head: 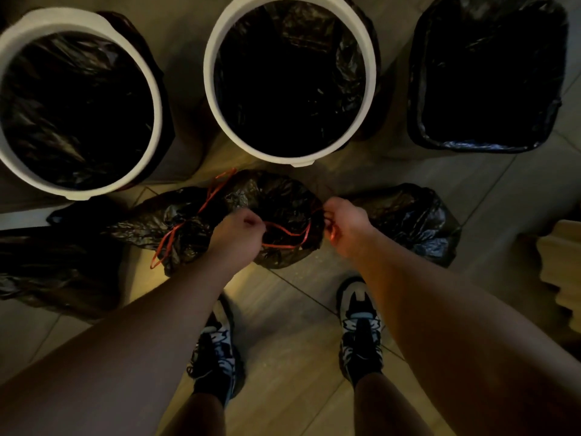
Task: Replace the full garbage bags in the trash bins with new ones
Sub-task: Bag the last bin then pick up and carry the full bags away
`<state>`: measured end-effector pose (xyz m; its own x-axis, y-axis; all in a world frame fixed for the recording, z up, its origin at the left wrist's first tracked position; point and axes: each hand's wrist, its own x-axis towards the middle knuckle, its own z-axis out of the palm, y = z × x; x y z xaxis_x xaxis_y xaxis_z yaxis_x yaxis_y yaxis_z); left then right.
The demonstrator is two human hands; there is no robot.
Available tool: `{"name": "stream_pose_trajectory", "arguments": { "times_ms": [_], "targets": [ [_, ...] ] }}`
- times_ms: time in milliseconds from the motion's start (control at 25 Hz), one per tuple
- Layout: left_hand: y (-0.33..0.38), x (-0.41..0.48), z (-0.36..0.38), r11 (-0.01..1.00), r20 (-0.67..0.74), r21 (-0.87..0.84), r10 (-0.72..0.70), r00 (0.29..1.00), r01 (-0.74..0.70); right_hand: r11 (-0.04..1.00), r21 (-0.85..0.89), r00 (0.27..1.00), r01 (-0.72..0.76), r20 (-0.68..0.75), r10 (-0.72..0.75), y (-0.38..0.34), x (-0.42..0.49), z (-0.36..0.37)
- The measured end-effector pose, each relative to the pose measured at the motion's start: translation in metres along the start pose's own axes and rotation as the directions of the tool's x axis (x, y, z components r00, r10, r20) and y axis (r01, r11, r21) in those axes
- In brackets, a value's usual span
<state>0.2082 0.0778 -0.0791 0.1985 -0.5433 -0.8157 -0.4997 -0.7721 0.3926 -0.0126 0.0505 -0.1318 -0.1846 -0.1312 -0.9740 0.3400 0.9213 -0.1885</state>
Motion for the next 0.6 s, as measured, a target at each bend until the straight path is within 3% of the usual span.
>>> {"name": "stream_pose_trajectory", "arguments": {
  "times_ms": [40, 120, 200, 280, 320, 440, 520, 600],
  "targets": [
    [0.005, -0.005, -0.001, 0.974, -0.025, -0.223, -0.053, 0.998, 0.046, 0.997, 0.083, 0.999, 0.004, 0.051, -0.009, -0.001, -0.006, -0.005],
    [0.014, -0.016, -0.006, 0.774, -0.022, -0.629, -0.11, 0.994, 0.072, 0.986, 0.166, 0.987, 0.02, 0.155, -0.046, -0.001, -0.02, -0.014],
    [0.025, -0.032, -0.015, 0.521, 0.033, -0.85, -0.095, 0.995, 0.078, 0.975, 0.222, 0.968, 0.026, 0.238, -0.08, -0.001, -0.038, -0.021],
    [0.031, -0.05, -0.023, 0.34, 0.116, -0.932, -0.052, 0.992, 0.127, 0.961, 0.276, 0.955, 0.018, 0.281, -0.098, 0.0, -0.059, -0.03],
    [0.035, -0.059, -0.027, 0.305, 0.15, -0.94, -0.032, 0.988, 0.153, 0.953, 0.302, 0.954, 0.018, 0.281, -0.107, -0.002, -0.069, -0.037],
    [0.043, -0.086, -0.04, 0.325, 0.182, -0.931, 0.02, 0.983, 0.165, 0.937, 0.345, 0.96, 0.056, 0.24, -0.146, -0.006, -0.103, -0.063],
    [0.049, -0.103, -0.046, 0.352, 0.181, -0.924, 0.055, 0.982, 0.15, 0.95, 0.268, 0.97, 0.162, 0.133, -0.202, -0.009, -0.124, -0.077],
    [0.059, -0.122, -0.046, 0.445, 0.198, -0.884, 0.073, 0.978, 0.145, 0.946, 0.113, 0.948, 0.304, 0.058, -0.312, -0.009, -0.151, -0.083]
  ]
}}
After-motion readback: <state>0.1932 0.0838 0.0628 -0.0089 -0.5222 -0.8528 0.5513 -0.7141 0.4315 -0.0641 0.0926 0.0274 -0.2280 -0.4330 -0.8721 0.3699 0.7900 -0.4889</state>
